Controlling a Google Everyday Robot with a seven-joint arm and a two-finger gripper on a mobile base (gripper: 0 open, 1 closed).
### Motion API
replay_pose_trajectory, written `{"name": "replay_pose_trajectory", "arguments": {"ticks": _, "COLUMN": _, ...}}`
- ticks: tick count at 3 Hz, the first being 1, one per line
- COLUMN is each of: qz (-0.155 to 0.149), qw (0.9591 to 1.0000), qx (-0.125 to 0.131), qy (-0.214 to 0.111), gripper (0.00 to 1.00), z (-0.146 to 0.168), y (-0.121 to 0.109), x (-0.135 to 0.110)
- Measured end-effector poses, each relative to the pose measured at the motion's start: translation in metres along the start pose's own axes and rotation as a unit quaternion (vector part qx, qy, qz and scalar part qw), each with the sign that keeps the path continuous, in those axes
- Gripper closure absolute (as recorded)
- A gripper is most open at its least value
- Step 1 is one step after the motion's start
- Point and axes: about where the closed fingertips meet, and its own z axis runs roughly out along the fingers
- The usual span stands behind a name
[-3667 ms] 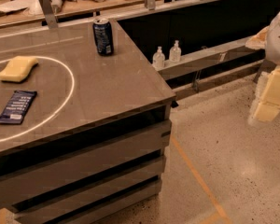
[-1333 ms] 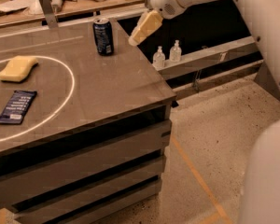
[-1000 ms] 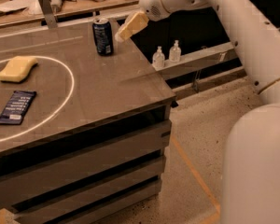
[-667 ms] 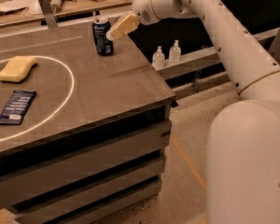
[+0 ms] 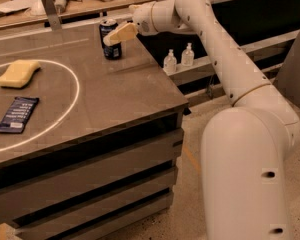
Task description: Pick pepsi can
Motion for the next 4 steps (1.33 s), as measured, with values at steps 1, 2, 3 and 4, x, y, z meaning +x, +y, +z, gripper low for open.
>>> {"name": "replay_pose_trajectory", "arguments": {"ticks": 1, "qz": 0.012, "qw": 0.9999, "qx": -0.005, "qy": -0.007, "gripper": 0.11, "z": 0.015, "y": 0.0, "x": 0.008}}
{"name": "replay_pose_trajectory", "arguments": {"ticks": 2, "qz": 0.014, "qw": 0.9998, "qx": -0.007, "qy": -0.014, "gripper": 0.33, "z": 0.026, "y": 0.001, "x": 0.011}}
{"name": "replay_pose_trajectory", "arguments": {"ticks": 3, "qz": 0.016, "qw": 0.9995, "qx": -0.015, "qy": -0.023, "gripper": 0.65, "z": 0.033, "y": 0.002, "x": 0.012}}
{"name": "replay_pose_trajectory", "arguments": {"ticks": 4, "qz": 0.024, "qw": 0.9978, "qx": -0.037, "qy": -0.05, "gripper": 0.87, "z": 0.026, "y": 0.006, "x": 0.007}}
